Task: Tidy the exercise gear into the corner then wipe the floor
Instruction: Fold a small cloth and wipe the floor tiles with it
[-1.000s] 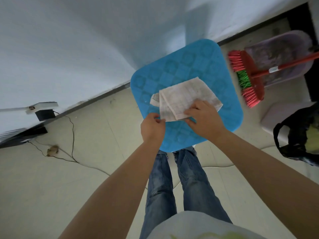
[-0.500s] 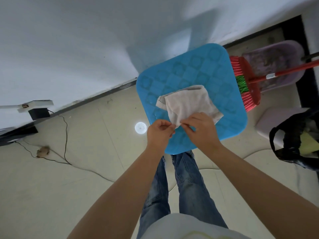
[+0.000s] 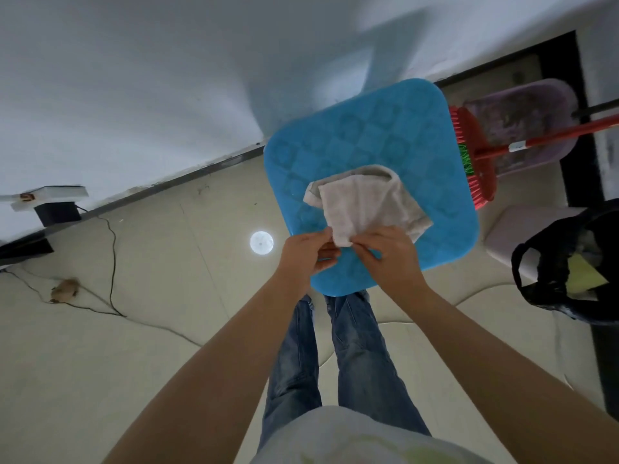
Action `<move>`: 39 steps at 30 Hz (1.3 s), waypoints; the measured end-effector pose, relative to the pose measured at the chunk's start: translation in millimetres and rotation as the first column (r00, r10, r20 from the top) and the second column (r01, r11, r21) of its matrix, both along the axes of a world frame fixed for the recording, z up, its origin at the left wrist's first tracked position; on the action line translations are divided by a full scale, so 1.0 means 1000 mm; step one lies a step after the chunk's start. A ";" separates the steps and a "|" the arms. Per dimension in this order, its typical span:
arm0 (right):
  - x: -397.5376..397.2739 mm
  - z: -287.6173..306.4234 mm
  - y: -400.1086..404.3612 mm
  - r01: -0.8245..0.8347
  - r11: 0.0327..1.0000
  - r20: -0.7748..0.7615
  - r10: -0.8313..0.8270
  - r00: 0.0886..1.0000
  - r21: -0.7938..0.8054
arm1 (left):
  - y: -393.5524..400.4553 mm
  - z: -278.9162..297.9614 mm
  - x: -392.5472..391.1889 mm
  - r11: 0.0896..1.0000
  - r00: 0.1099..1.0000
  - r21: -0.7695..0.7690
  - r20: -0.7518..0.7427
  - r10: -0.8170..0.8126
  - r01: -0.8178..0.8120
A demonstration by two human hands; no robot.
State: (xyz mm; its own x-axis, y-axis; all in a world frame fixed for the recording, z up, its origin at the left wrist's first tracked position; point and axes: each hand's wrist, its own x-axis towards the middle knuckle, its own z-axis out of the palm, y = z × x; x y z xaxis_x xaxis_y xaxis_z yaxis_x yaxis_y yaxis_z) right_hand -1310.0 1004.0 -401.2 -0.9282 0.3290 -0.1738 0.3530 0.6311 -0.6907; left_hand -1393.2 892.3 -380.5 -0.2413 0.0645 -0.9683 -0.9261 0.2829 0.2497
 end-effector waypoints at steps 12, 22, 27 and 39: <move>-0.052 0.021 0.022 -0.085 0.966 -0.065 0.104 0.992 0.243 | -0.012 0.010 0.007 0.976 0.944 -0.133 -0.260 -0.205 0.175; -0.128 0.073 0.031 -0.396 0.911 0.457 0.402 0.793 -0.114 | -0.030 0.061 -0.025 0.866 0.765 -0.257 -0.406 -0.499 0.429; -0.120 0.162 0.064 -0.165 0.955 0.222 0.221 0.950 -0.248 | -0.016 0.147 -0.061 0.705 0.433 -0.339 -0.601 -0.671 0.622; -0.085 0.229 0.071 -0.200 0.973 -0.119 0.214 0.970 0.117 | -0.001 0.224 -0.072 0.235 -0.266 -0.759 -0.472 -0.840 0.607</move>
State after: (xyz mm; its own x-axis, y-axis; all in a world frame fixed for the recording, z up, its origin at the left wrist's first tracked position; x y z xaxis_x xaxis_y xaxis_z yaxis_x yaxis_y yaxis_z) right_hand -1395.3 1075.2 -172.0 -0.9903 0.1373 -0.0223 0.1188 0.7511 -0.6494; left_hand -1464.8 891.2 -156.4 -0.6220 0.6911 -0.3682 0.6050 0.7226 0.3343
